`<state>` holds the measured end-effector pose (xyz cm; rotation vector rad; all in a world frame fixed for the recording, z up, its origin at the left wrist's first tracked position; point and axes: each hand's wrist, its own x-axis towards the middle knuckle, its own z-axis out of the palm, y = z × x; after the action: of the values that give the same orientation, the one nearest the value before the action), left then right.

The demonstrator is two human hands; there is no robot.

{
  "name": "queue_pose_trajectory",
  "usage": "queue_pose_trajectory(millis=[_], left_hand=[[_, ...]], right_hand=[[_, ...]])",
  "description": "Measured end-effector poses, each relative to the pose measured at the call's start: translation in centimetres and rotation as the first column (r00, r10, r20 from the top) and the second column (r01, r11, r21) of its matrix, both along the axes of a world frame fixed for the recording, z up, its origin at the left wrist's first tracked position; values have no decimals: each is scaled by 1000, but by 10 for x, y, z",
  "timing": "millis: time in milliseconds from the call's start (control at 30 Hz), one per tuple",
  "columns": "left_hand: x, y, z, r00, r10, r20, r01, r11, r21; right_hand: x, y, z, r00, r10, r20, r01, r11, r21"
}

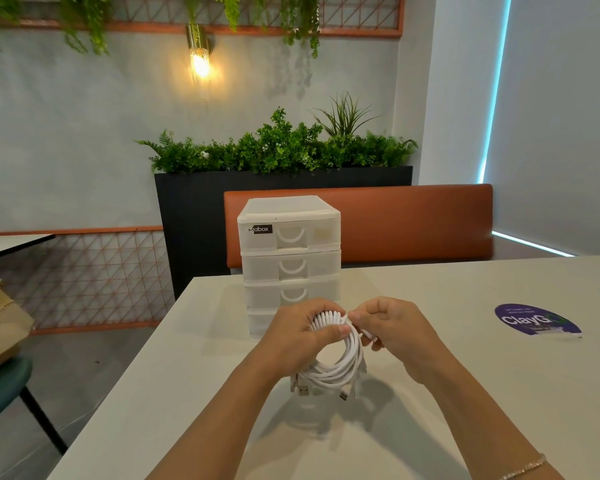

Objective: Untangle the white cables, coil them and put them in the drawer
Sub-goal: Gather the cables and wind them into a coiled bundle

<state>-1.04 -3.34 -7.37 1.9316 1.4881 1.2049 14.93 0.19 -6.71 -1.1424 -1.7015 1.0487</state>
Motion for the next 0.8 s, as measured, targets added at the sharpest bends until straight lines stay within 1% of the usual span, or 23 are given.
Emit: queue_pose_trajectory(millis=[100, 167, 300, 400, 533, 800], left_hand=[[0, 1, -1, 998, 9, -58, -9, 1000, -2], [1, 1, -1, 997, 22, -76, -22, 1000, 0], [3, 1, 0, 991, 60, -115, -58, 998, 27], [3, 1, -1, 986, 95, -137, -89, 995, 53], [2, 1, -1, 972, 144, -188, -128, 987, 93], [11, 4, 0, 959, 219, -182, -194, 970, 147]], right_hand=[[-1, -1, -2, 1000, -9, 19, 9, 1000, -26], [-2, -2, -2, 1000, -11, 16, 11, 999, -42], [0, -3, 2, 998, -17, 57, 20, 999, -49], [2, -2, 2, 998, 27, 56, -22, 996, -88], [4, -2, 0, 995, 100, 15, -97, 988, -119], [2, 1, 0, 987, 108, -120, -129, 975, -180]])
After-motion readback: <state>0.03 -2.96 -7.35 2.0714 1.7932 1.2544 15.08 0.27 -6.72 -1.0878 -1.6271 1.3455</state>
